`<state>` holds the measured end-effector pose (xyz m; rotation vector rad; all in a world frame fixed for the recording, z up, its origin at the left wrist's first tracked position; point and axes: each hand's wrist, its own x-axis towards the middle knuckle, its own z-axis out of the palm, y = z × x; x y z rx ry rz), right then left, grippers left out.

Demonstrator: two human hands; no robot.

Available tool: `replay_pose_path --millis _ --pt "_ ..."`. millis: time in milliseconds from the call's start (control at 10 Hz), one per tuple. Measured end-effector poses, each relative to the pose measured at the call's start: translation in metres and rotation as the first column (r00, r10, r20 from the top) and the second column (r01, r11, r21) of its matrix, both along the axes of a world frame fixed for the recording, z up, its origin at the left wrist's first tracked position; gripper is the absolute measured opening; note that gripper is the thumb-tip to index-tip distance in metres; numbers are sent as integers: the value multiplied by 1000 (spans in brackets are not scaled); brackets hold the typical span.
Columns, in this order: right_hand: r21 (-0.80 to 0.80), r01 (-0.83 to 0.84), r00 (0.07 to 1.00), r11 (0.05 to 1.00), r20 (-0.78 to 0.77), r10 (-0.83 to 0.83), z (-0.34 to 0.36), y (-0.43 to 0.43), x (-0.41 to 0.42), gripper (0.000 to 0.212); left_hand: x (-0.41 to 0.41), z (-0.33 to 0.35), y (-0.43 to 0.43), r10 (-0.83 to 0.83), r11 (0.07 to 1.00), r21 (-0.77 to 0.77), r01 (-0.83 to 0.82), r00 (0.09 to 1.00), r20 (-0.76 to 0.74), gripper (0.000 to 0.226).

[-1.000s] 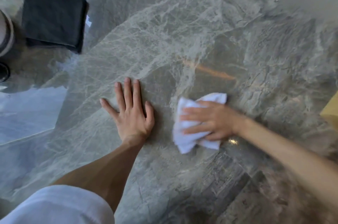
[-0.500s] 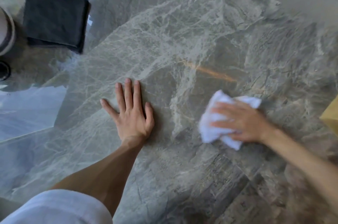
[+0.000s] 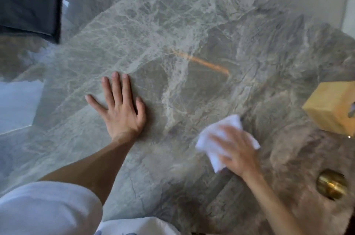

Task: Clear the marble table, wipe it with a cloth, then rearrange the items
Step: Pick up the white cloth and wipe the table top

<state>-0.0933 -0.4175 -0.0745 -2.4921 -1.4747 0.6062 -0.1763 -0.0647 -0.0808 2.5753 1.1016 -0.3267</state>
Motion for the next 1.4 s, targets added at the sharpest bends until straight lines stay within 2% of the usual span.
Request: replay_pose_path --millis 100,200,300,400,500,600,700,800,900,1000,1100,1200,1300,1400 --pt "104 837 518 538 168 -839 -7 47 -2 48 1 0 -1 -11 1000 -13 11 1000 -14 69" --pt "95 870 470 484 139 -872 -2 125 -60 55 2 0 -2 -13 1000 -11 13 1000 -11 69" --pt "23 35 997 999 65 -36 1 95 -85 58 2 1 0 1 1000 -24 -1 1000 -5 69" --pt "34 -103 992 994 74 100 -1 16 -35 52 2 1 -1 6 1000 -17 -6 1000 -12 69" --pt "63 799 573 599 227 -788 -8 8 -8 53 2 1 -1 0 1000 -16 -1 1000 -17 69" --pt "158 986 24 59 212 -977 -21 85 3 52 2 0 -2 -5 1000 -17 5 1000 -7 69" --pt "143 884 431 445 115 -895 -11 165 5 55 3 2 -1 6 1000 -19 -6 1000 1 69" --pt "82 -22 986 996 166 8 -1 152 23 54 1 2 -1 25 999 -23 -24 1000 15 69" --pt "36 -70 989 997 129 65 -13 81 106 58 2 2 -1 15 1000 -22 -15 1000 0 69" --pt "161 778 540 608 323 -777 -24 60 157 53 3 3 -1 15 1000 -19 -15 1000 -11 70" --pt "378 846 186 375 449 -874 -32 130 178 33 4 1 -2 4 1000 -19 -4 1000 -5 70" --pt "667 269 776 694 278 -567 -24 220 164 36 4 1 -3 10 1000 -19 -10 1000 5 69" --pt "151 -164 935 975 339 105 -5 284 143 50 3 -1 -3 26 999 -21 -26 999 28 68" --pt "102 6 949 995 313 -37 3 229 205 53 2 0 -2 43 999 -19 -43 999 17 68"
